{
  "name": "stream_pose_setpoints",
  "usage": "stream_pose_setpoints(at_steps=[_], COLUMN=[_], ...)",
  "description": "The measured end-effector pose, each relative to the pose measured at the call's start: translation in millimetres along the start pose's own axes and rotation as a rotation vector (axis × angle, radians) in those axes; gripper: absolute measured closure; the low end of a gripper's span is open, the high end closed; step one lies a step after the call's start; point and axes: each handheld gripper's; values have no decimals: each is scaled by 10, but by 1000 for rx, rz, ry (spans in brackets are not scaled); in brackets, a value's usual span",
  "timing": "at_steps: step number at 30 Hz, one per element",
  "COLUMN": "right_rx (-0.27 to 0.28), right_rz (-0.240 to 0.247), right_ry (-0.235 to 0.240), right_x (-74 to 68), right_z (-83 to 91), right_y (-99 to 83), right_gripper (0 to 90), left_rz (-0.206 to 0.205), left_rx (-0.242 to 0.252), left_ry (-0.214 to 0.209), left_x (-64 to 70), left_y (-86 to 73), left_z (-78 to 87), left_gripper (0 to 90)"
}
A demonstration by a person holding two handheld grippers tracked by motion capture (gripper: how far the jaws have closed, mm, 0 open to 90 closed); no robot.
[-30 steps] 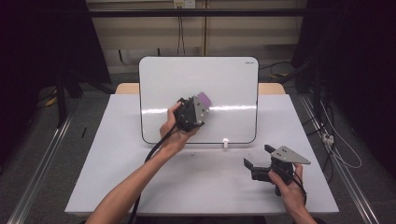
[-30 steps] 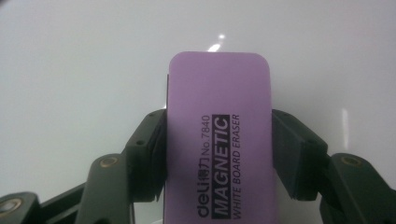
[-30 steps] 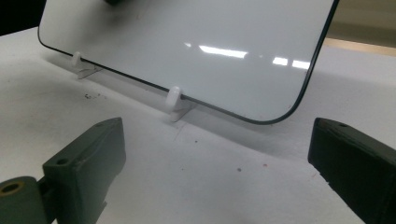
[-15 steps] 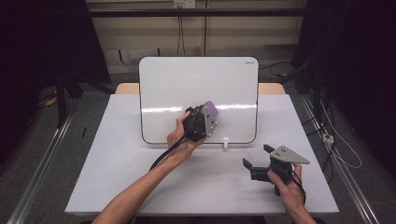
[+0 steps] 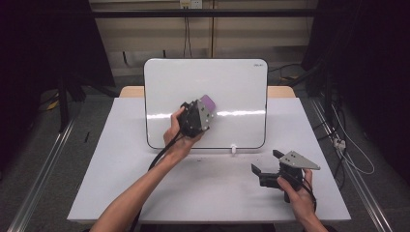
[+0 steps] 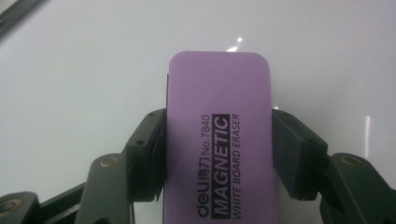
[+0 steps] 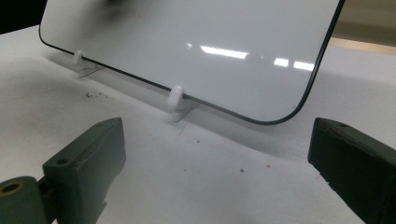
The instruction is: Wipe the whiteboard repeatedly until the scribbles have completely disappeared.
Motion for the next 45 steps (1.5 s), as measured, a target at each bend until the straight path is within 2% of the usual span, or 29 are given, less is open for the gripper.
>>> stream_pose_setpoints(at_steps=[3, 5, 7, 9, 10, 12, 13, 16, 20, 25, 27, 28, 30, 33, 42, 45], right_rx=[2, 0, 0, 2, 1, 1, -1, 2, -1, -6, -7, -6, -4, -2, -5, -4], right_rz=[4, 4, 4, 8, 7, 4, 1, 3, 5, 4, 4, 4, 2, 2, 6, 6], right_ry=[-2, -2, -1, -1, 0, 0, -1, -1, 0, 2, 1, 2, 2, 3, 6, 6], right_x=[-9, -13, -16, -19, -18, -8, -4, -3, -13, -12, -12, -13, -14, -11, -29, -34], right_z=[1, -1, -4, -1, 1, -1, -2, 2, -7, -18, -19, -19, -17, -15, -24, -23], right_y=[5, 7, 8, 7, 6, 2, 0, 3, 4, 3, 2, 2, 5, 4, 9, 7], right_gripper=[38, 38, 38, 38, 38, 38, 39, 38, 38, 38, 38, 38, 38, 38, 39, 38], left_rz=[-72, -123, -145, -156, -143, -123, -101, -45, 11, 76, 116, 141, 156, 198, 232, 271], left_rx=[-8, -22, -26, -24, -27, -19, -20, -19, -18, -17, -27, -17, -19, -2, 42, 66], left_ry=[-28, -33, -52, -53, -64, -36, -41, -21, 12, 22, 3, -2, -10, -51, -110, -151], left_x=[223, 320, 368, 382, 362, 302, 264, 115, -56, -279, -363, -389, -428, -444, -437, -447], left_y=[-82, -102, -130, -158, -157, -143, -130, -75, -21, 67, 101, 109, 100, 51, -32, -89], left_z=[23, 41, 48, 54, 52, 45, 41, 31, 20, -4, -7, -12, 7, 30, 173, 215], left_gripper=[412, 412, 412, 412, 412, 412, 412, 413, 413, 412, 412, 412, 412, 412, 412, 412])
Point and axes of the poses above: each handheld gripper's, and its own axes: z roughly backward along the jaws, y roughly out of its top, x roughly to its right, and after that the axes turned 14 degrees about -x, right-handed
